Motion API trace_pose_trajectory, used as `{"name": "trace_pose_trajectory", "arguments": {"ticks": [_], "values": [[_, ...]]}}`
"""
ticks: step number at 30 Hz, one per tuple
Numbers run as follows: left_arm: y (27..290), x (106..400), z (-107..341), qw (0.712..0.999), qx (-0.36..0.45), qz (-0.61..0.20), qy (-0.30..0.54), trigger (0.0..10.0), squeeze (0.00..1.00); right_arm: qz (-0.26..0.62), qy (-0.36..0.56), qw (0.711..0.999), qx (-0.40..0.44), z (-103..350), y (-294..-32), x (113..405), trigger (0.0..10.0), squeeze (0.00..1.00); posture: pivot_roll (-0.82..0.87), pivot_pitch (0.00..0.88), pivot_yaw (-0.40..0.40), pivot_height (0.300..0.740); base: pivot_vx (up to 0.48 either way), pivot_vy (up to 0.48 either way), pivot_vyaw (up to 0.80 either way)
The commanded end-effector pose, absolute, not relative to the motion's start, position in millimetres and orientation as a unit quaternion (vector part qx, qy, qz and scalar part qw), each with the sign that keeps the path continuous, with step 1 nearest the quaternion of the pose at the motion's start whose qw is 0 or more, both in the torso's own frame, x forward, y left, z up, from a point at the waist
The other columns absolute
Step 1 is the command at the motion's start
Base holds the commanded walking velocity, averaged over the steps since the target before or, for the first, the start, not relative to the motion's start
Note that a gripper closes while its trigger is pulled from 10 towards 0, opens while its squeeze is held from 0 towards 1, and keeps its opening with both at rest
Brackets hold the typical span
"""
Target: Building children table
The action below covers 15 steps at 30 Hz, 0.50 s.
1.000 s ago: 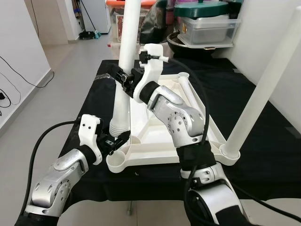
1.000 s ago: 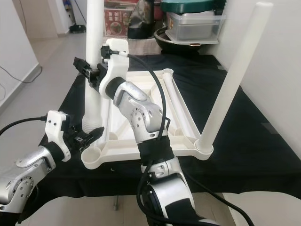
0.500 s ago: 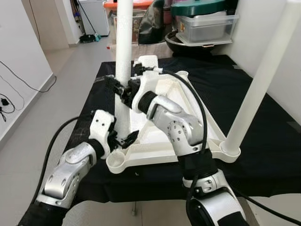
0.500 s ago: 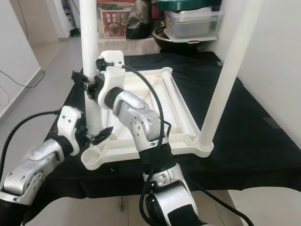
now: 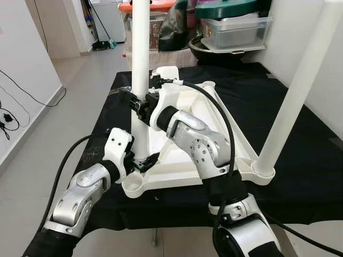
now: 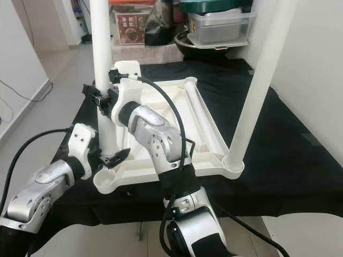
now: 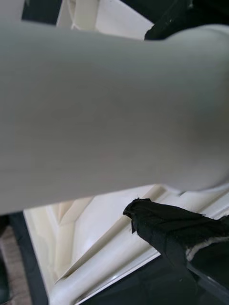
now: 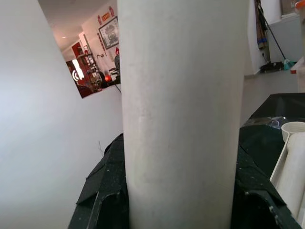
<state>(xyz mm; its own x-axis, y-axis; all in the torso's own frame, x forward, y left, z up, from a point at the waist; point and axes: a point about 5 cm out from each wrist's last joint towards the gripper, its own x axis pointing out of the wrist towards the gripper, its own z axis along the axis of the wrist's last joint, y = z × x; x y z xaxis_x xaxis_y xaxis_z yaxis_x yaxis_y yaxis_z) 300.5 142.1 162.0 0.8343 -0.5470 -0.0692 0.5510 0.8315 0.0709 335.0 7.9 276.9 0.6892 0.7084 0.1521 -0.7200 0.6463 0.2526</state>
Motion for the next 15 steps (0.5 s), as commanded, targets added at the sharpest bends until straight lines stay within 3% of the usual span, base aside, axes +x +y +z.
{"name": "trace_pose_trajectory", "arguments": {"ticks": [1, 9, 10, 11, 12, 15], "values": [[142.7, 299.1, 153.0, 0.956, 0.045, -0.287, 0.045, 10.0, 0.00, 0.418, -0.018, 0.888, 0.192, 278.9, 27.2, 324.0, 0.0, 0.00, 0.02, 0.000, 0.058, 0.740, 0.000, 0.000, 0.00], [141.5, 297.9, 149.9, 0.953, 0.033, -0.299, 0.049, 10.0, 0.00, 0.422, -0.025, 0.885, 0.196, 283.6, 29.8, 323.4, 0.0, 0.00, 0.03, 0.000, 0.053, 0.740, 0.000, 0.000, 0.00], [141.0, 297.5, 150.8, 0.952, 0.034, -0.302, 0.045, 9.3, 0.00, 0.423, -0.025, 0.884, 0.196, 283.7, 30.0, 323.1, 0.0, 0.00, 0.03, 0.000, 0.052, 0.740, 0.000, 0.000, 0.00], [141.0, 297.5, 150.8, 0.952, 0.034, -0.302, 0.045, 9.3, 0.00, 0.423, -0.025, 0.884, 0.196, 283.7, 30.0, 323.1, 0.0, 0.00, 0.03, 0.000, 0.052, 0.740, 0.000, 0.000, 0.00], [141.3, 297.6, 152.3, 0.953, 0.036, -0.299, 0.039, 1.1, 0.00, 0.423, -0.025, 0.884, 0.195, 283.6, 30.1, 322.9, 0.0, 0.00, 0.03, 0.000, 0.052, 0.740, 0.000, 0.000, 0.00], [141.3, 297.6, 152.3, 0.953, 0.036, -0.299, 0.039, 1.1, 0.00, 0.423, -0.025, 0.884, 0.195, 283.6, 30.1, 322.9, 0.0, 0.00, 0.03, 0.000, 0.052, 0.740, 0.000, 0.000, 0.00]]}}
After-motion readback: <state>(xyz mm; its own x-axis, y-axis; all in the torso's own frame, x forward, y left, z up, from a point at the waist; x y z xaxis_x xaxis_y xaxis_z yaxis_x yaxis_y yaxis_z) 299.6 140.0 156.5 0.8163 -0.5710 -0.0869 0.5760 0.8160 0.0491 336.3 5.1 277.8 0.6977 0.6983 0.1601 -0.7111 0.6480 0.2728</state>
